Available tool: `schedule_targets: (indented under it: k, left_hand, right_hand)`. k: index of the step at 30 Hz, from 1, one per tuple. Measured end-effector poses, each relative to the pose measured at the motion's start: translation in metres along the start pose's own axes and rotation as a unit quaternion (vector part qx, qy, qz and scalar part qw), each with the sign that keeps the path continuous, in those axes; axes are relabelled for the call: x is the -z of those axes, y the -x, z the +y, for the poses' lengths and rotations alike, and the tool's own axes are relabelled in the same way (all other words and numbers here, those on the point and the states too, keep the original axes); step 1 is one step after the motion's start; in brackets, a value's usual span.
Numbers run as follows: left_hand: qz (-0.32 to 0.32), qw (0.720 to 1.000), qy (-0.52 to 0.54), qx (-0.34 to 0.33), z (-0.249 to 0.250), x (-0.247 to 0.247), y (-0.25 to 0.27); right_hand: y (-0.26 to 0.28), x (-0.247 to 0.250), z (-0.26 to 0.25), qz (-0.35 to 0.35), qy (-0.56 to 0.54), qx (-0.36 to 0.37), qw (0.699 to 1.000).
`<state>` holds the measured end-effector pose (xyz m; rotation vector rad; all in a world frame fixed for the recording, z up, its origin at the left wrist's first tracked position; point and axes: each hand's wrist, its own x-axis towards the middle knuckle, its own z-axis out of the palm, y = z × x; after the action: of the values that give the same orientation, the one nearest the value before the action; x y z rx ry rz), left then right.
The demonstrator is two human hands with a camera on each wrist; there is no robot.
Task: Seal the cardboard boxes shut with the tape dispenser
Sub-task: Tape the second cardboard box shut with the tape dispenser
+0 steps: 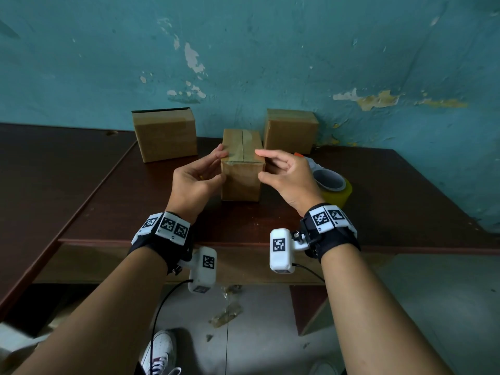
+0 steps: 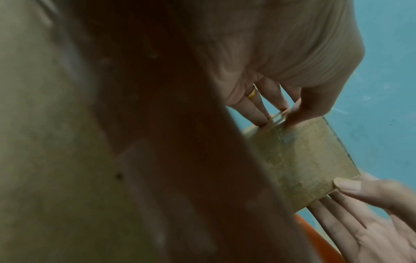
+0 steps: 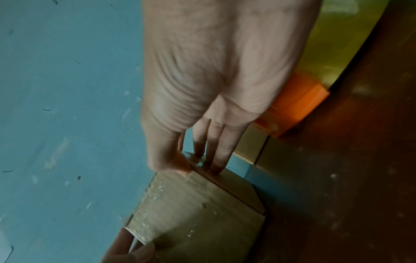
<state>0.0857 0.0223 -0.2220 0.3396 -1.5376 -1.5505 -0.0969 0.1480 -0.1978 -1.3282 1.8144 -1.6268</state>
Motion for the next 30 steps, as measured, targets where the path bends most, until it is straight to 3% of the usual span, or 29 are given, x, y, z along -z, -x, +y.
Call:
schedule_targets:
  k: [8,13,30]
  left_hand:
    - [0.027,0.997,0.064,0.041,-0.001,0.001,-0.007]
    - [0.073,0.997,0.004,0.033,0.004,-0.005,-0.009]
    - [0.022,1.0,-0.007,-0.008,-0.004,0.001,-0.007]
  right_hand:
    - [0.001,0.003,-0.005,-0.004,-0.066,-0.021,0.998]
    - [0.0,0.002,-0.01,0.008,-0.089,-0.045,0.995]
    - [-0.005,0.006,0.011,-0.007,-0.036,0.008,0.999]
